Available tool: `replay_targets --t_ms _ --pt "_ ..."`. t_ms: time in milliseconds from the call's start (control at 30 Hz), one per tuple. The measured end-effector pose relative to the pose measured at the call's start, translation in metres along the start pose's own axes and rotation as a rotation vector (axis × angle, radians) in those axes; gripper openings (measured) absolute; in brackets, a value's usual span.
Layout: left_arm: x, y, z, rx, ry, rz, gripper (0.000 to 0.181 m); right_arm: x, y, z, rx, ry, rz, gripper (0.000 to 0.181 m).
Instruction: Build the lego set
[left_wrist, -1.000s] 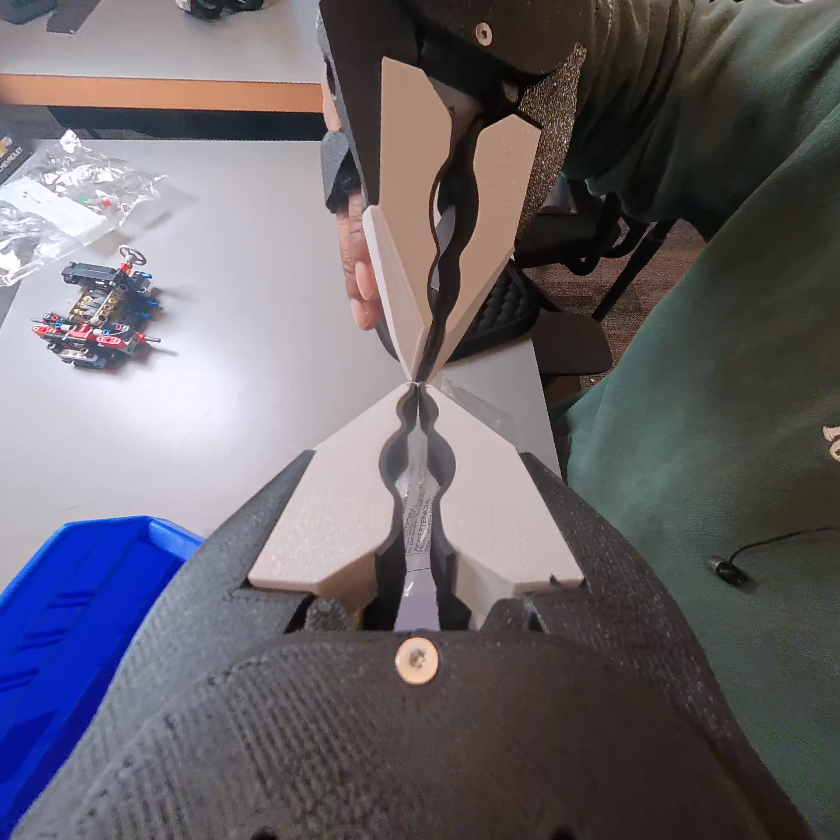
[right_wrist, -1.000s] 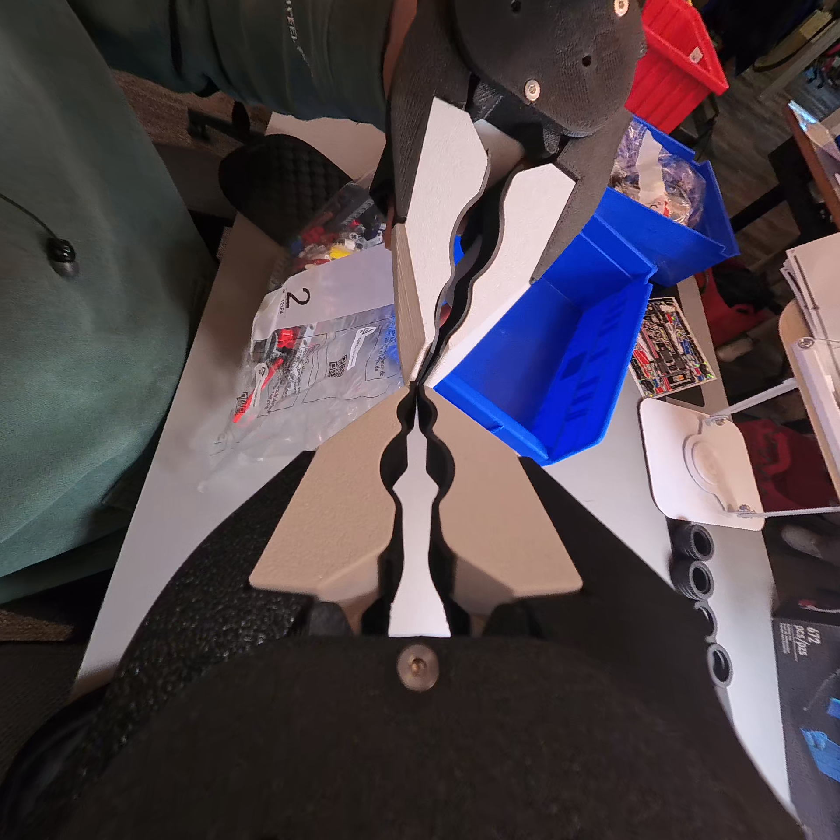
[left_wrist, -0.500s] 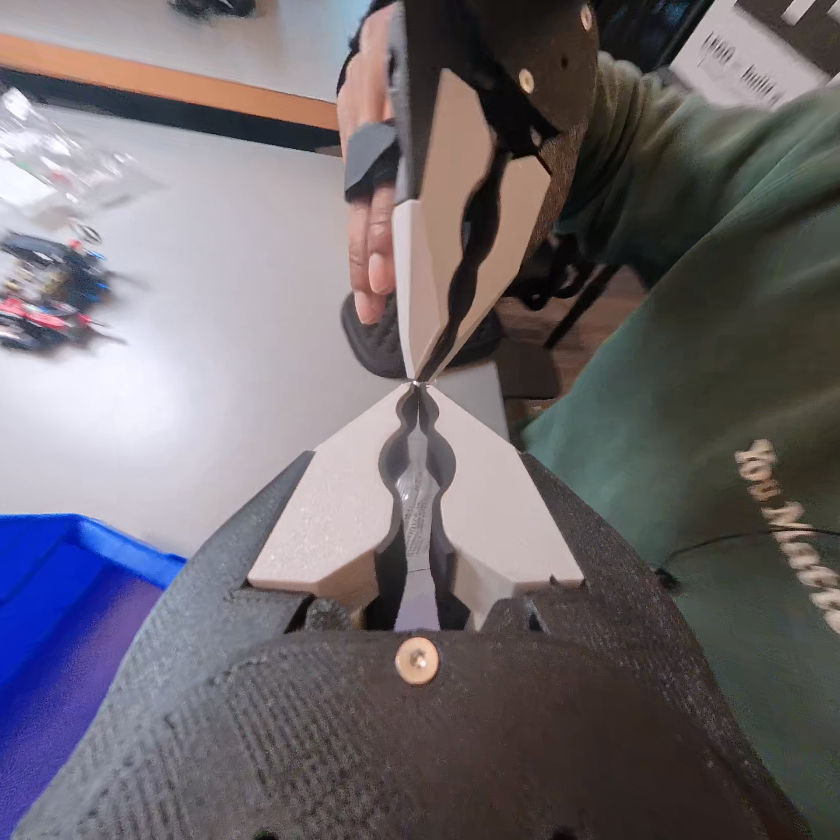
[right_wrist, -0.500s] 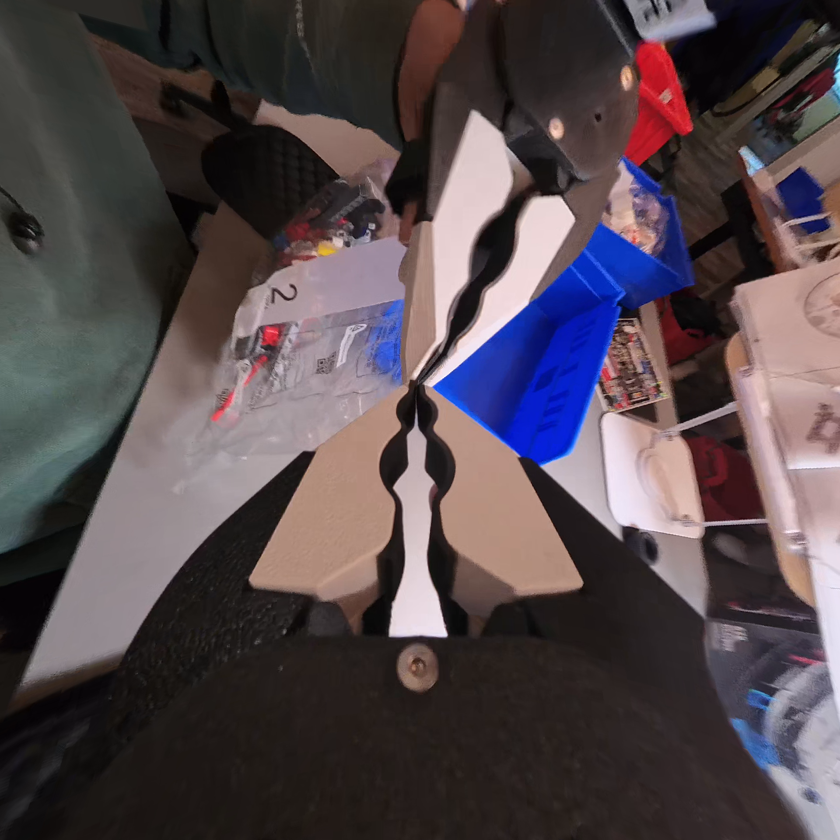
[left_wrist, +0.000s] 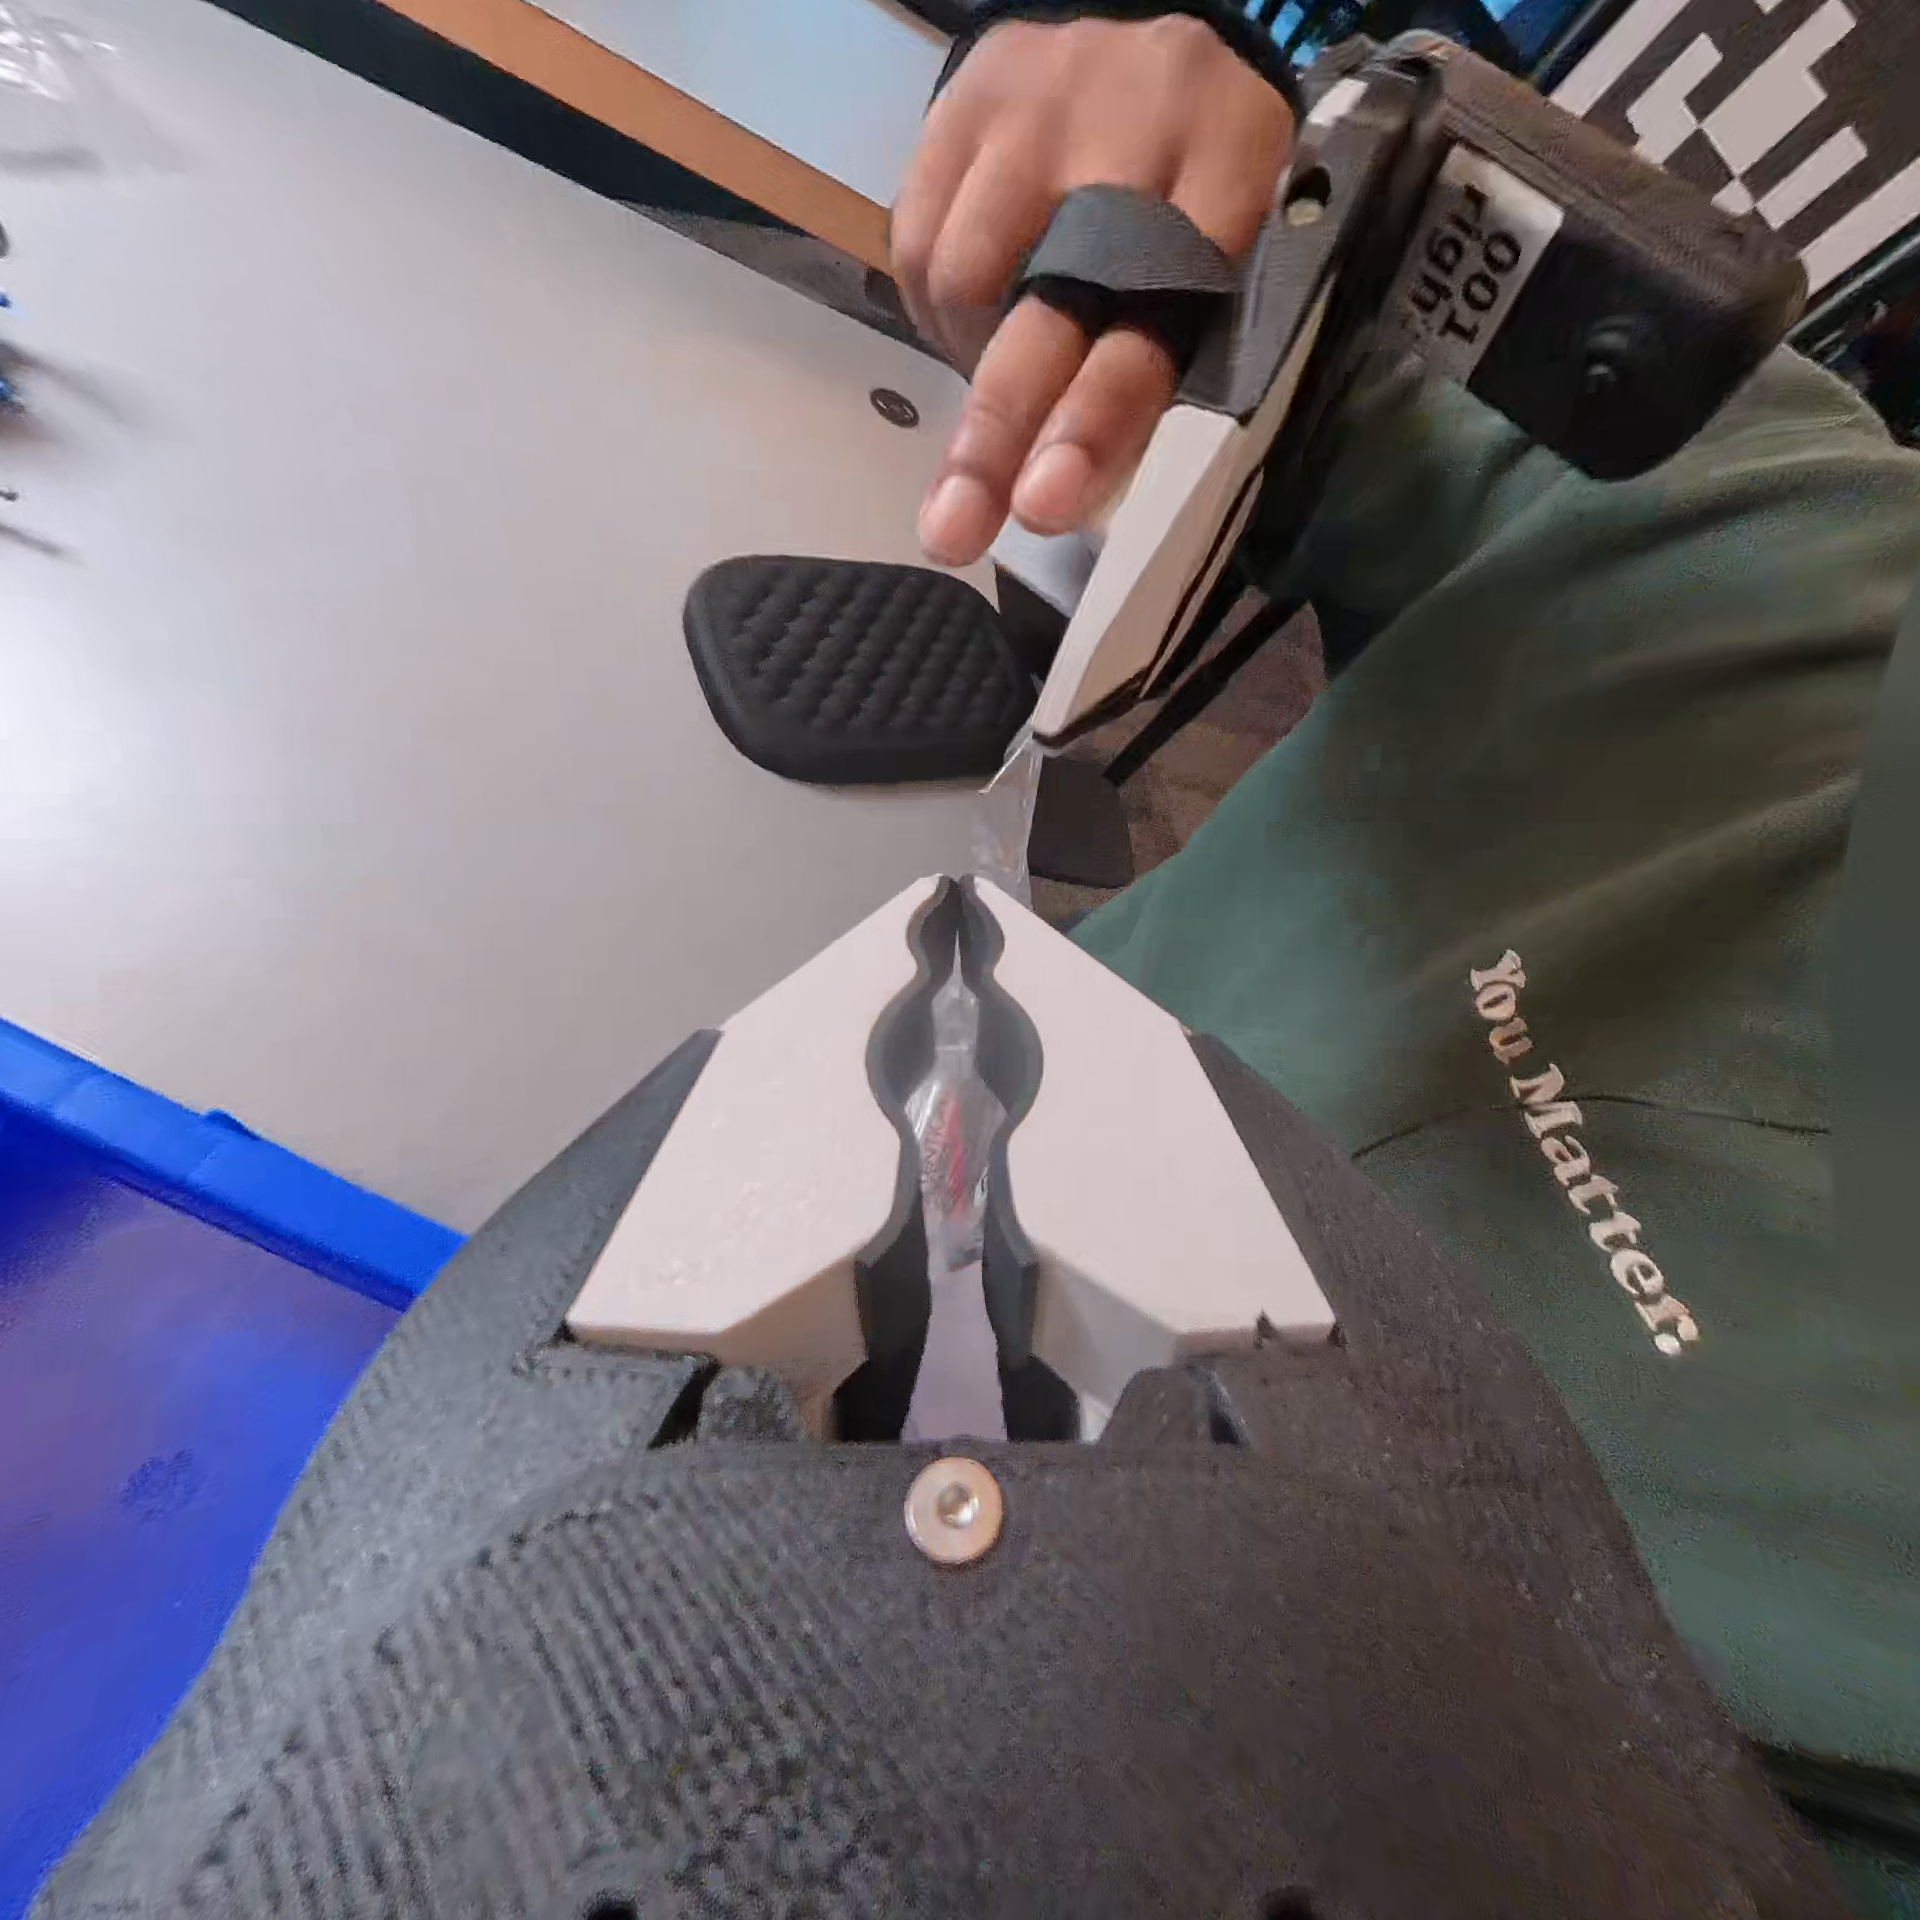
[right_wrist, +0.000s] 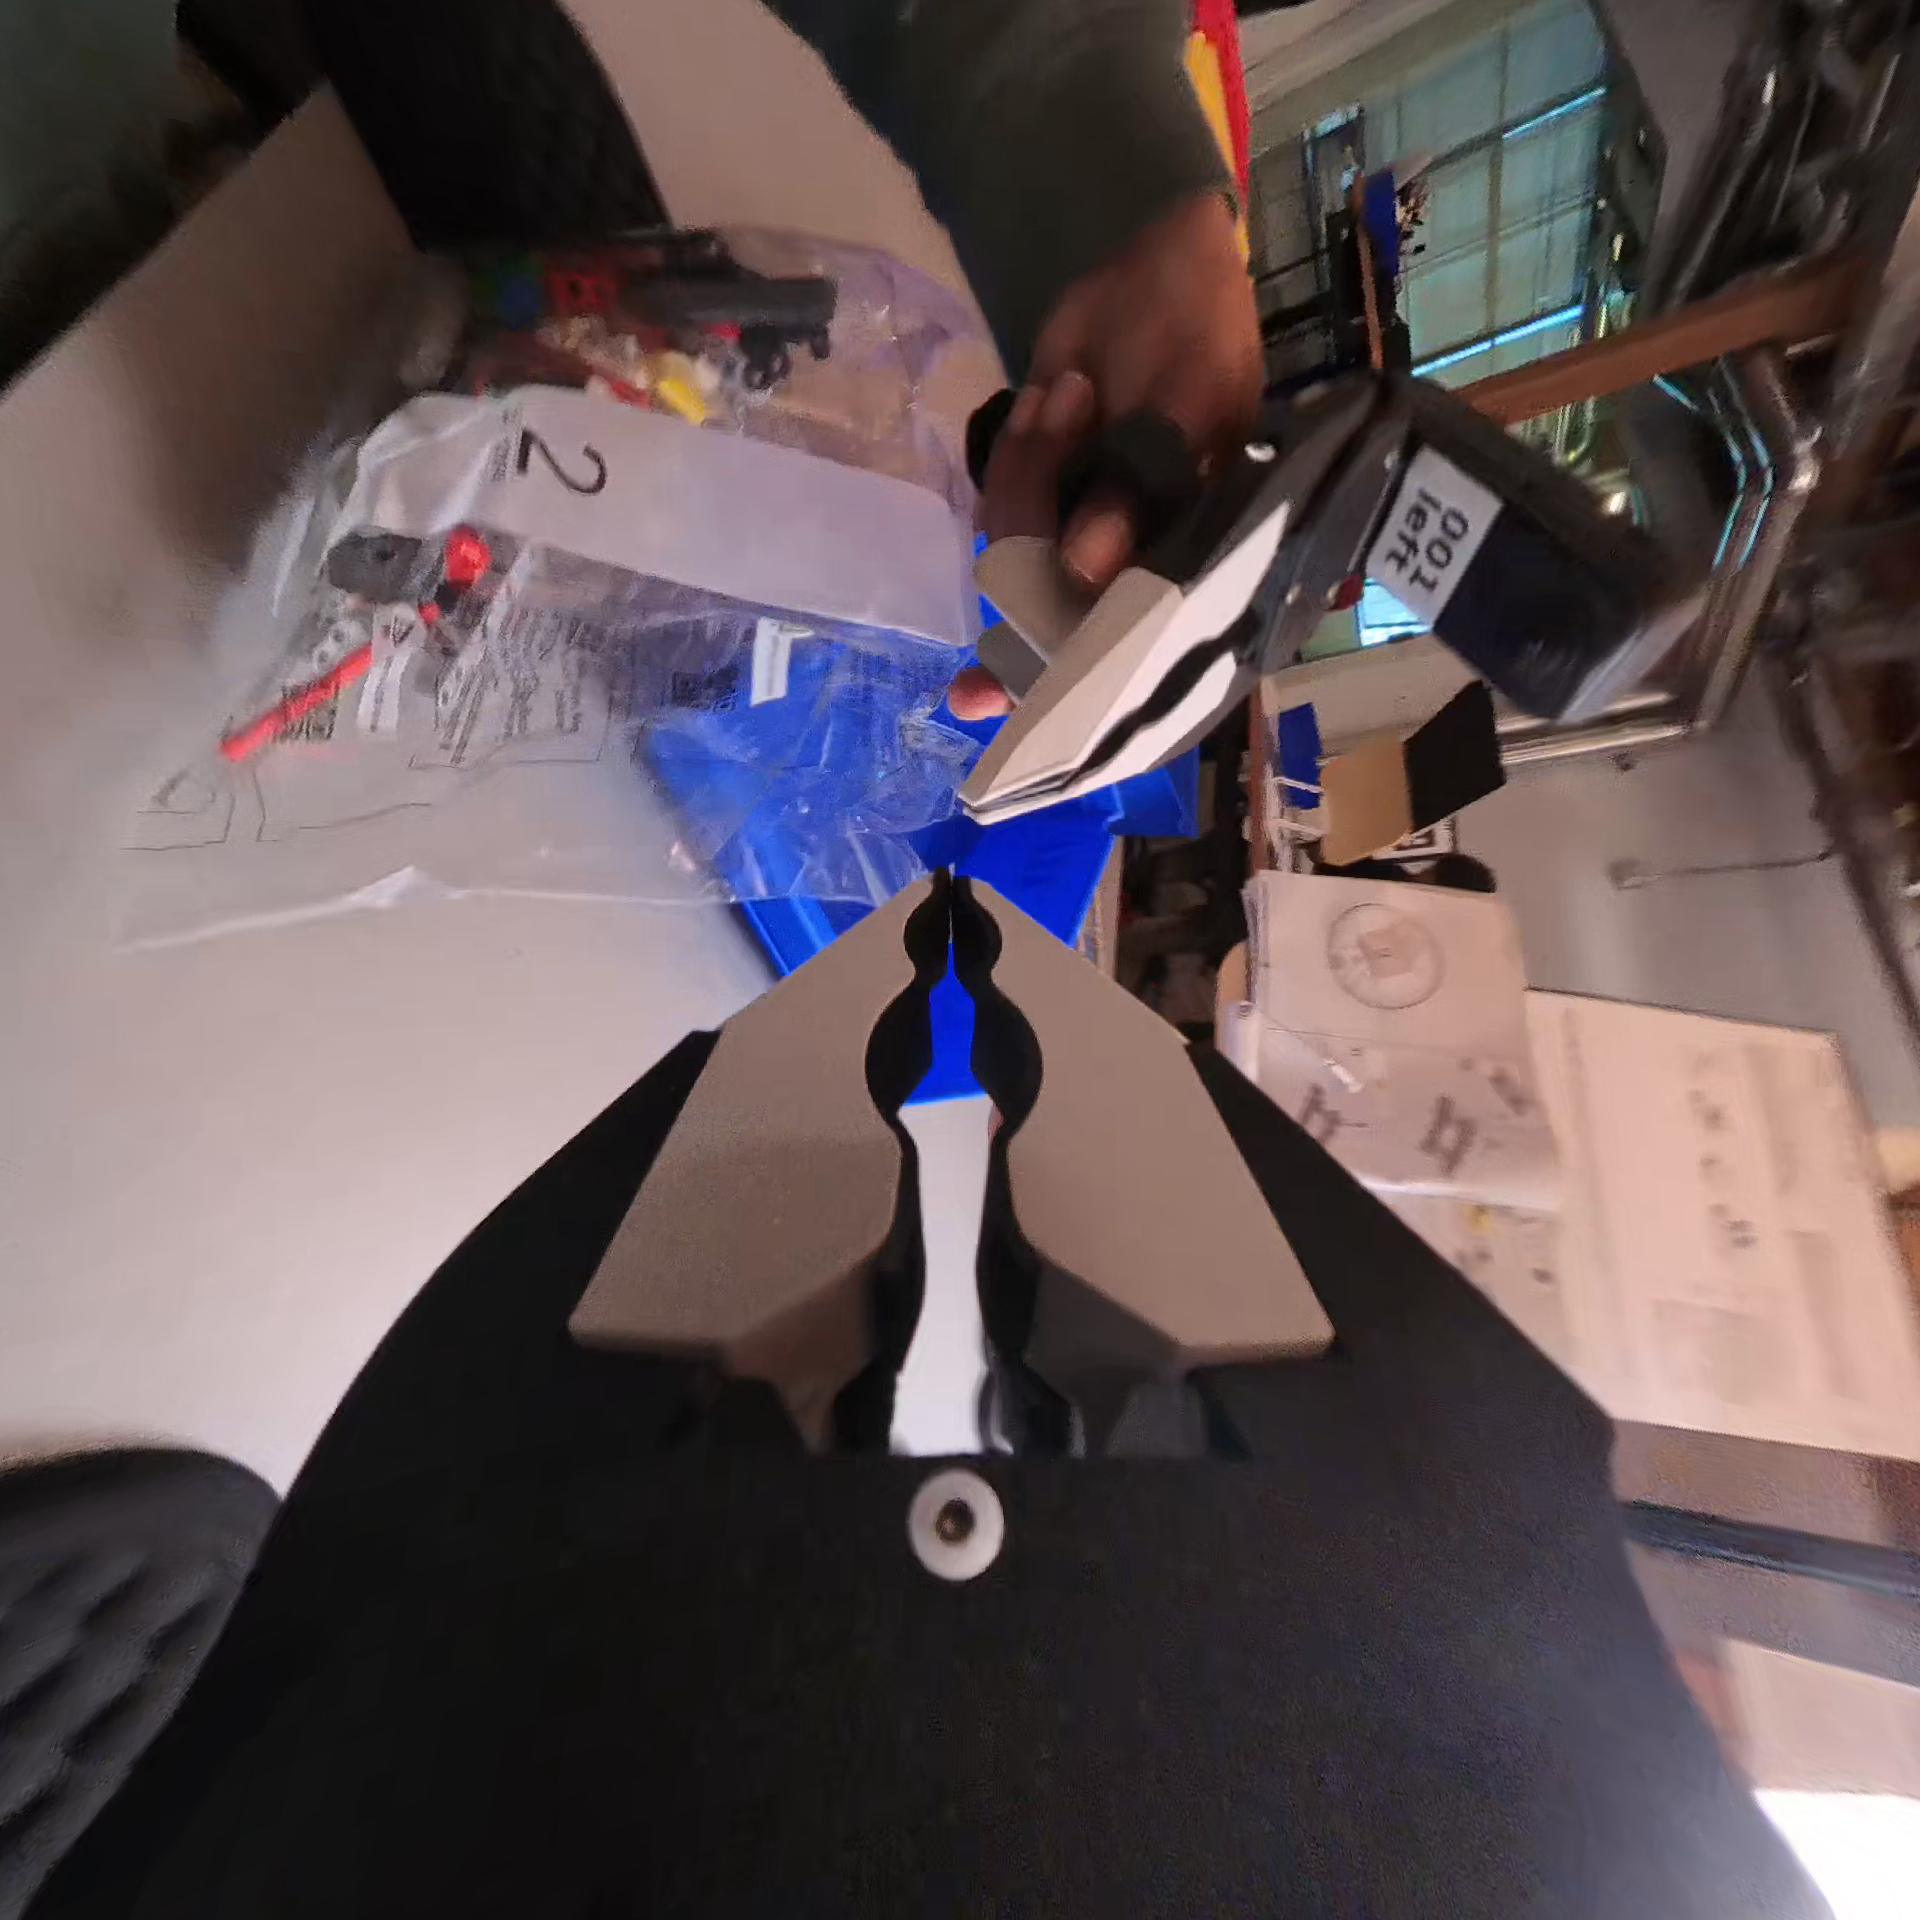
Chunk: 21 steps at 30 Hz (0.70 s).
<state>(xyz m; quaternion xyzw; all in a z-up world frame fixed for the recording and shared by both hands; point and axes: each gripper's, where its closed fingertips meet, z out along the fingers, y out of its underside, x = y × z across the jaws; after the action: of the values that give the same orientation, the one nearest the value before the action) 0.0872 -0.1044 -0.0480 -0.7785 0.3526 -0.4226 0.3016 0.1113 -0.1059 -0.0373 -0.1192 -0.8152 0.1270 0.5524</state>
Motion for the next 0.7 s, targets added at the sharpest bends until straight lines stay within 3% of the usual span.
replay_targets --t_ms 267,500,700 --pt "0.011 -0.015 -0.006 0.033 -0.046 0.106 0.0 0.011 -0.013 -0.007 0.162 -0.056 0.335 0.0" --pt "0.012 -0.018 -0.007 -0.056 -0.102 0.248 0.0 0.02 -0.016 -0.006 0.2 -0.056 0.376 0.0" --pt "0.015 -0.062 -0.041 0.088 -0.158 0.293 0.0 0.072 -0.018 -0.019 0.245 0.032 0.392 0.0"
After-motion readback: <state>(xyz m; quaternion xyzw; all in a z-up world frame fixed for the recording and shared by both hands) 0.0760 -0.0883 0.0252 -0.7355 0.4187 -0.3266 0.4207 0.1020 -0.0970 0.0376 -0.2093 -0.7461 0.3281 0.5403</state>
